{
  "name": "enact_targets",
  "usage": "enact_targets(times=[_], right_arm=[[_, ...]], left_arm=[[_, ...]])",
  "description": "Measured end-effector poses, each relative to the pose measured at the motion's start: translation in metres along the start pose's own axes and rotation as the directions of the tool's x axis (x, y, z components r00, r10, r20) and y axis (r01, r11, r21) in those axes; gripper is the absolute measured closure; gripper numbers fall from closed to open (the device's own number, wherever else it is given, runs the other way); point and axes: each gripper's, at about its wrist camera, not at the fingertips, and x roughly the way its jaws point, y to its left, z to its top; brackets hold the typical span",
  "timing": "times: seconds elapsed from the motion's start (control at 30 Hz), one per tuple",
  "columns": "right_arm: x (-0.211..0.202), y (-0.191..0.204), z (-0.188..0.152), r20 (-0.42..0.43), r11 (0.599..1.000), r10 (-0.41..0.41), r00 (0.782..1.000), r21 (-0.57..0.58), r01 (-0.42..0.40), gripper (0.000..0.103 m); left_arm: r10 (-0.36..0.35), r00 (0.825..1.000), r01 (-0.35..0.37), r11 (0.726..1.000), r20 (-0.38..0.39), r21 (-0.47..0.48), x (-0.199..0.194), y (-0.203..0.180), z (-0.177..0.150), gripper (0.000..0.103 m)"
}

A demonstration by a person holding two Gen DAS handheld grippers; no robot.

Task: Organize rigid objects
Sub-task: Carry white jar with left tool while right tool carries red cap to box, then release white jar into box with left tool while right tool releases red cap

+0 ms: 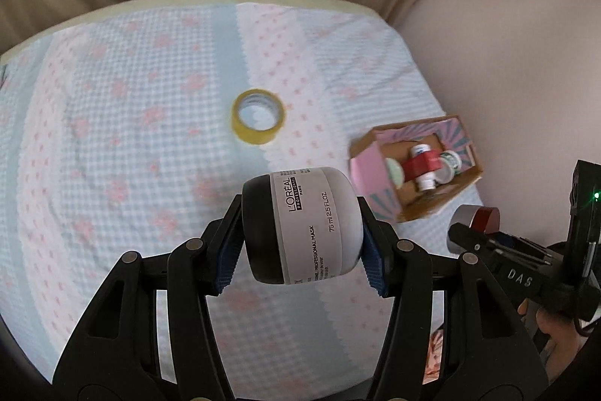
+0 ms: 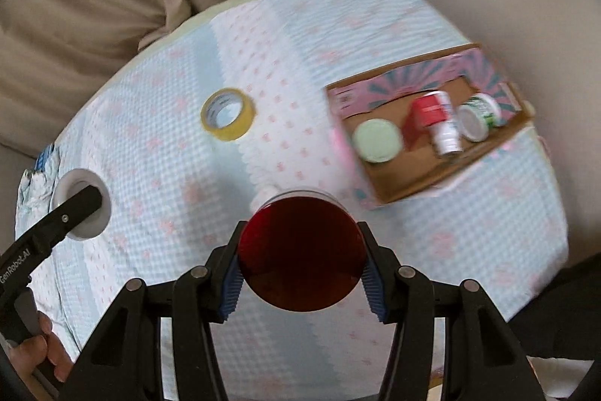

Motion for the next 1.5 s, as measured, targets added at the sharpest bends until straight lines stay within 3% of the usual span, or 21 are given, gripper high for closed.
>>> enact_targets(times=[0.2,0.37,0.63,0.77,0.97,1.27,1.5], right_arm=[[-0.037,-0.061,0.008,0.045,0.999,-0.011,0.999,0.040,0.009,0.053],[-0.044,-0.113,0.038,0.058,1.000,0.009,0.998,-0.002,-0.009,0.053],[-0.030,-0.192,0.095,0.034,0.995,0.056,0.998,-0.090,-0.053,0.053],[-0.009,-0.222,0.122,-0.007,0.990,0.062,0.998,-0.127,-0.063,0.053],[0.032,-0.244,0.155,-0.074,0.984,0.062,0.995,-0.164,-0.074,0.053],[0.102,-0.256,0.192,-0.179,0.977,0.045,0.983,-0.198,-0.081,0.053],[0.150,-0.259,0.206,-0.269,0.968,0.007,0.963,-0.242,-0.074,0.053]], left_arm=[[-0.006,1.000,0.006,1.000,0.026,0.016,0.000,-0.060,-0.003,0.052],[0.016,0.999,-0.014,1.000,0.048,-0.027,0.016,-0.113,-0.004,0.052],[0.033,0.999,-0.031,0.991,0.013,-0.128,0.082,-0.186,-0.007,0.052],[0.061,0.998,-0.065,0.989,-0.029,-0.132,0.119,-0.214,-0.011,0.052],[0.098,0.989,-0.111,0.986,-0.107,-0.128,0.169,-0.233,-0.012,0.052],[0.142,0.967,-0.166,0.981,-0.211,-0.104,0.243,-0.233,-0.010,0.051],[0.159,0.953,-0.195,0.973,-0.258,-0.122,0.271,-0.225,-0.017,0.051]])
